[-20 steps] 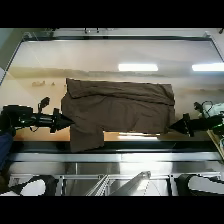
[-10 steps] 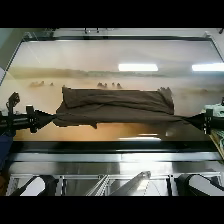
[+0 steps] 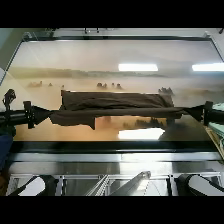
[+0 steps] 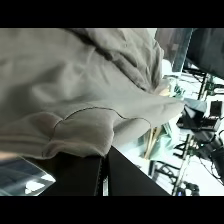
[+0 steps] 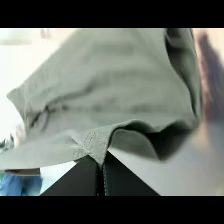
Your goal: Fold the shirts.
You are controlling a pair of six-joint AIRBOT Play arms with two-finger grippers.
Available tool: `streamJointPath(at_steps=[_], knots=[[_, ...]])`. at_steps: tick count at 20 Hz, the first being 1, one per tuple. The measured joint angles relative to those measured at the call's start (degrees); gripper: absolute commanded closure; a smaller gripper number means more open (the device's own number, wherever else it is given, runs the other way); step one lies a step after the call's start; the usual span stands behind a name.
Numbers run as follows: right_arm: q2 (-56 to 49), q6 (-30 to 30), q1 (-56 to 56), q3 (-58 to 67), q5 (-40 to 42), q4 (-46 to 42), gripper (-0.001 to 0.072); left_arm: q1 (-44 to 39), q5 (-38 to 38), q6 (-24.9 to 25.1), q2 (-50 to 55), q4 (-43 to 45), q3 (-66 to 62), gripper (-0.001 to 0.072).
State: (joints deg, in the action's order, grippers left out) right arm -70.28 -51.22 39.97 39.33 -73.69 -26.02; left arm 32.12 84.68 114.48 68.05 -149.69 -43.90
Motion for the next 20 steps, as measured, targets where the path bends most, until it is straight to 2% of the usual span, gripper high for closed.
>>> streamJointPath(at_steps=[8,13,18,19,20], knots=[[-13.7,4.7,-12.3,6.3,15.9,5.7,0.0693,-11.1,-3.3,-5.6,22.7,0.9,-25.8,0.0681],[-19.9,7.7,-14.0,10.2,18.7,6.4,0.0692,-13.4,-3.5,-8.1,35.6,3.6,-37.0,0.0689],[-21.3,10.0,-14.3,11.0,19.7,6.6,0.069,-15.4,-3.3,-8.9,42.4,4.4,-42.7,0.0689],[-21.4,10.2,-14.3,11.1,19.8,6.7,0.0635,-15.7,-3.3,-8.9,43.2,4.5,-43.5,0.0683],[-21.5,10.4,-14.3,11.1,19.8,6.8,0.0401,-15.9,-3.1,-8.9,43.9,4.6,-44.5,0.0442]])
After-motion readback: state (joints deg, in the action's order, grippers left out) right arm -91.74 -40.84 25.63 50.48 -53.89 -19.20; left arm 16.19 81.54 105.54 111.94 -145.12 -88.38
